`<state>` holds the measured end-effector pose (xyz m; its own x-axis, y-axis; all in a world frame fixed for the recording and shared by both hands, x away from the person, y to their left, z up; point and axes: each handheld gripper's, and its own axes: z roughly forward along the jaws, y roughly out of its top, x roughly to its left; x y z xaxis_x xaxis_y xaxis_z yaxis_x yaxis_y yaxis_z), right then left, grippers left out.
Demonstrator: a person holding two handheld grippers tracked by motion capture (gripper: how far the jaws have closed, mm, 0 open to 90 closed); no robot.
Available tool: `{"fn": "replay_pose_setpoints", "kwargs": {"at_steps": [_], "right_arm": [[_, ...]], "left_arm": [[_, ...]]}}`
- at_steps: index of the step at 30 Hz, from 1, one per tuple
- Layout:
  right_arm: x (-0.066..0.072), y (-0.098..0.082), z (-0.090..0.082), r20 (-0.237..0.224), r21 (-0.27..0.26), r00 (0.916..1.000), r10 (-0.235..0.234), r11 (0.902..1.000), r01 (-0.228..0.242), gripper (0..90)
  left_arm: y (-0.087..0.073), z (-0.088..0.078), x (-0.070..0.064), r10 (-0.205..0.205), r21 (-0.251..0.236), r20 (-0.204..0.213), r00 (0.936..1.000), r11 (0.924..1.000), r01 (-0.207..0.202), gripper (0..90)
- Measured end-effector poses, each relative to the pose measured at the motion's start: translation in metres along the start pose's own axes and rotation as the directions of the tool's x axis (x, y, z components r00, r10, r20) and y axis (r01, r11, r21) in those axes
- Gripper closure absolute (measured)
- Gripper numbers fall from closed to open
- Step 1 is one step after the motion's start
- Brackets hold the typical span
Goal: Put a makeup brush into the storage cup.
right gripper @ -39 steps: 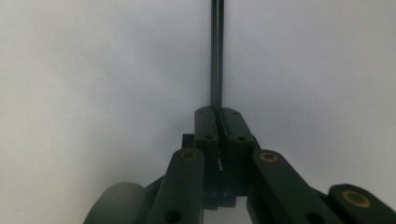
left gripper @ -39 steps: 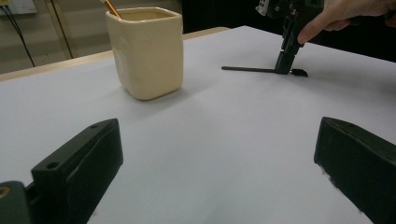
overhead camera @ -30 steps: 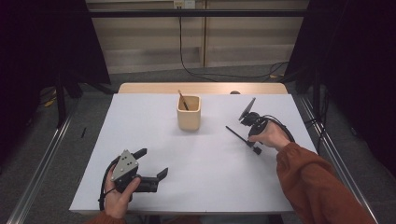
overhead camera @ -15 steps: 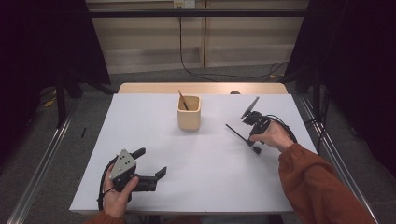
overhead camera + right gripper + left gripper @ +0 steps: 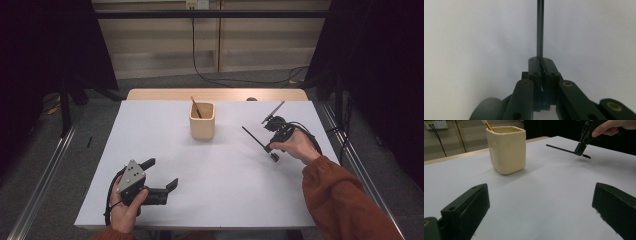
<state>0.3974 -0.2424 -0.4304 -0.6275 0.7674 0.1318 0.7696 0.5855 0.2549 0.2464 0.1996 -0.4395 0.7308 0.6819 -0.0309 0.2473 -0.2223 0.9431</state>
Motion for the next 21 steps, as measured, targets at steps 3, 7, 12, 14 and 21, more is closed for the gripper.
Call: {"fn": "replay_pose_setpoints", "kwargs": {"at_steps": [3,7,12,14,21], "right_arm": [[-0.002,-0.003,-0.002,-0.008,-0.030,1.0000,0.004,0.9995,-0.004,86.8],[-0.003,-0.008,-0.007,-0.032,-0.085,0.9995,0.003,0.9963,-0.005,86.7],[-0.001,-0.014,-0.012,-0.065,-0.163,0.9979,0.007,0.9865,-0.017,86.8],[-0.001,-0.016,-0.014,-0.076,-0.191,0.9971,0.000,0.9814,-0.015,86.7],[-0.002,-0.023,-0.017,-0.105,-0.274,0.9945,0.000,0.9614,-0.029,86.7]], "left_arm": [[0.000,0.000,0.000,-0.001,-0.001,0.000,1.0000,1.0000,0.001,1.3],[0.000,0.000,0.000,-0.013,-0.008,-0.008,0.9999,0.9999,0.013,1.3],[0.000,0.000,0.001,-0.017,-0.007,-0.014,0.9998,0.9998,0.017,1.4],[0.000,0.000,0.001,-0.017,-0.007,-0.014,0.9997,0.9998,0.017,1.3],[0.000,0.000,0.001,-0.018,-0.006,-0.012,0.9998,0.9998,0.018,1.3]]}}
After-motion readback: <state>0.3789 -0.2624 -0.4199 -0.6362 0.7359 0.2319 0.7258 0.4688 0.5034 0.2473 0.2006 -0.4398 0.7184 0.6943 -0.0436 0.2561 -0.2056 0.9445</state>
